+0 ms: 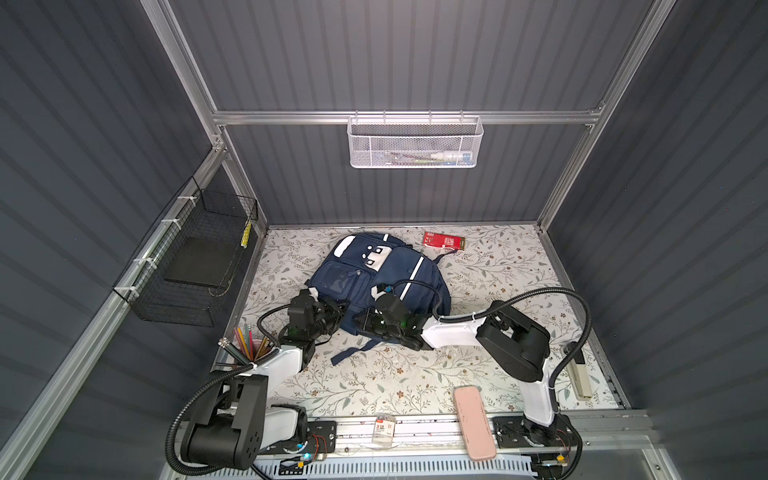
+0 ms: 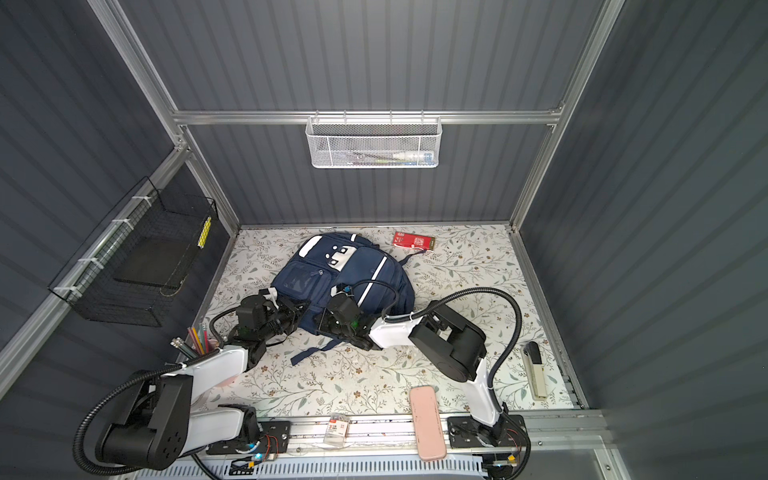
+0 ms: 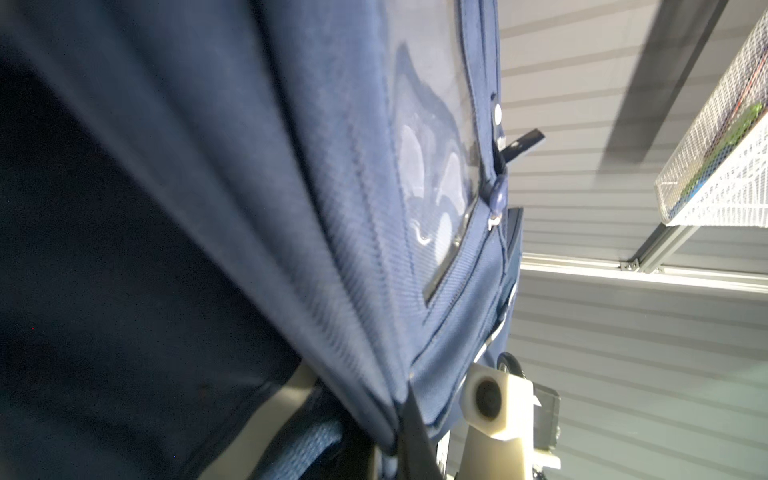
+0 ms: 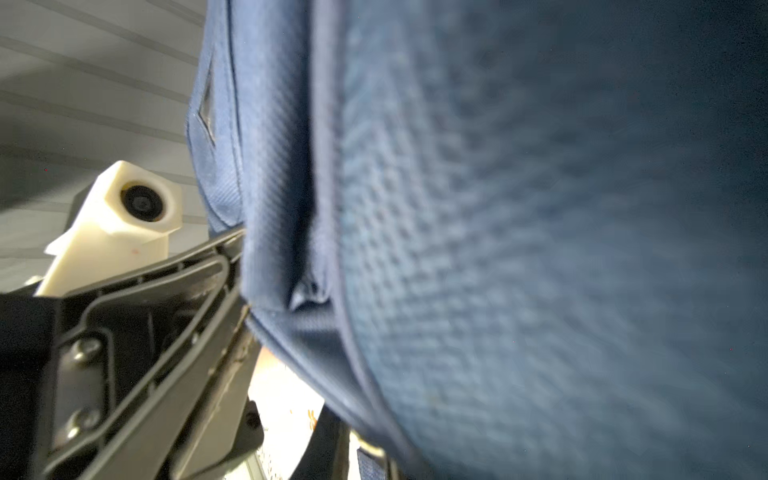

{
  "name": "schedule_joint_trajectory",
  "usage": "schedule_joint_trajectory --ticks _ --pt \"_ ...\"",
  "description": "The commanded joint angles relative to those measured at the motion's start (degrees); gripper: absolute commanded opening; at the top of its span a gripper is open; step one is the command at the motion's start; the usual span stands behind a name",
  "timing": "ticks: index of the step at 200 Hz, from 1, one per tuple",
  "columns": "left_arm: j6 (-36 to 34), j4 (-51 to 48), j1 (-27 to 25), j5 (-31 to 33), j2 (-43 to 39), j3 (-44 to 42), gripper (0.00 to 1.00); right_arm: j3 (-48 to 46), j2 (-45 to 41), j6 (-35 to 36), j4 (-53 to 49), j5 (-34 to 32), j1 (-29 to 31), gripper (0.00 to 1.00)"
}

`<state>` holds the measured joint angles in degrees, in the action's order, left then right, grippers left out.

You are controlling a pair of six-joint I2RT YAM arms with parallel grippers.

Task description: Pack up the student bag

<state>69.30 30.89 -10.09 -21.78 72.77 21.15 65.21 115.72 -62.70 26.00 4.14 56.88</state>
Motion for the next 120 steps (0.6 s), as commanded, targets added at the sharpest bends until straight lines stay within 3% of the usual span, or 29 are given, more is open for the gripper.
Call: schedule_joint_trajectory --ticks 1,120 --pt "-1.34 -0.17 -0.24 -2.83 -1.12 -0.62 0.00 -3.39 -1.28 -0.99 -0.48 -4.79 -3.88 0.06" --pt "-4.54 -3.92 -0.02 -0.24 -1.70 0.22 0.00 -11.58 -8.09 0.52 -1.78 -3.52 -5.10 0.01"
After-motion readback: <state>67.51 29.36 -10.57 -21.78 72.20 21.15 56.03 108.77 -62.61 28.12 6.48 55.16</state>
